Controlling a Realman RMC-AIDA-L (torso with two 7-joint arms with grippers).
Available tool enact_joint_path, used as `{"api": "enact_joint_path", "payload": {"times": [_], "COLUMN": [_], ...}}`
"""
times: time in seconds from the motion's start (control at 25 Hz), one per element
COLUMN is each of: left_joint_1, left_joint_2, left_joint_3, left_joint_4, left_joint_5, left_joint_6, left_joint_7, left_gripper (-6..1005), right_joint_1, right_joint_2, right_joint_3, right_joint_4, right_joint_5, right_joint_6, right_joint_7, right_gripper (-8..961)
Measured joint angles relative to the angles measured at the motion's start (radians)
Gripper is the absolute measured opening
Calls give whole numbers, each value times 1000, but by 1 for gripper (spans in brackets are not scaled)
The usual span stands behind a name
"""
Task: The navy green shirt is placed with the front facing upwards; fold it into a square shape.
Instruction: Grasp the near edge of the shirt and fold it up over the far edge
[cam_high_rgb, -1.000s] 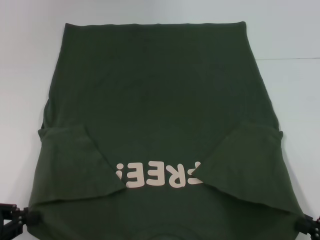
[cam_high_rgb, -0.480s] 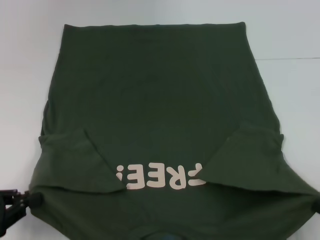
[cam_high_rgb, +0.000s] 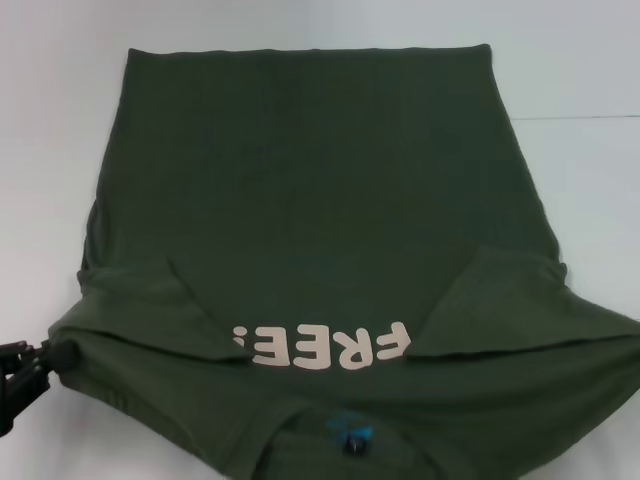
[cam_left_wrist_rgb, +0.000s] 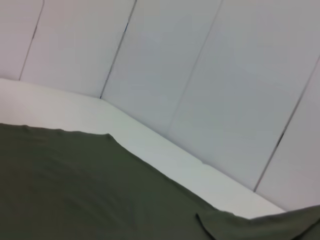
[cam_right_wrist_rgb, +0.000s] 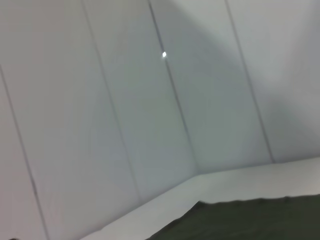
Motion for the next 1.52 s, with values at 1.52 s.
{"api": "enact_joint_path", "payload": {"times": [1.52], "left_joint_1": [-70], "left_joint_2": [9], "left_joint_3": [-77], "left_joint_4": [-218], "left_joint_5": [-19], "left_joint_6": [-315], "left_joint_7": [50], "left_gripper": [51], "right_joint_1": [168], "right_joint_2": [-3], "right_joint_3": [210], "right_joint_4": [81], "right_joint_5": [11], "right_joint_6": [280], "right_joint_7": [62], "right_gripper": [38]}}
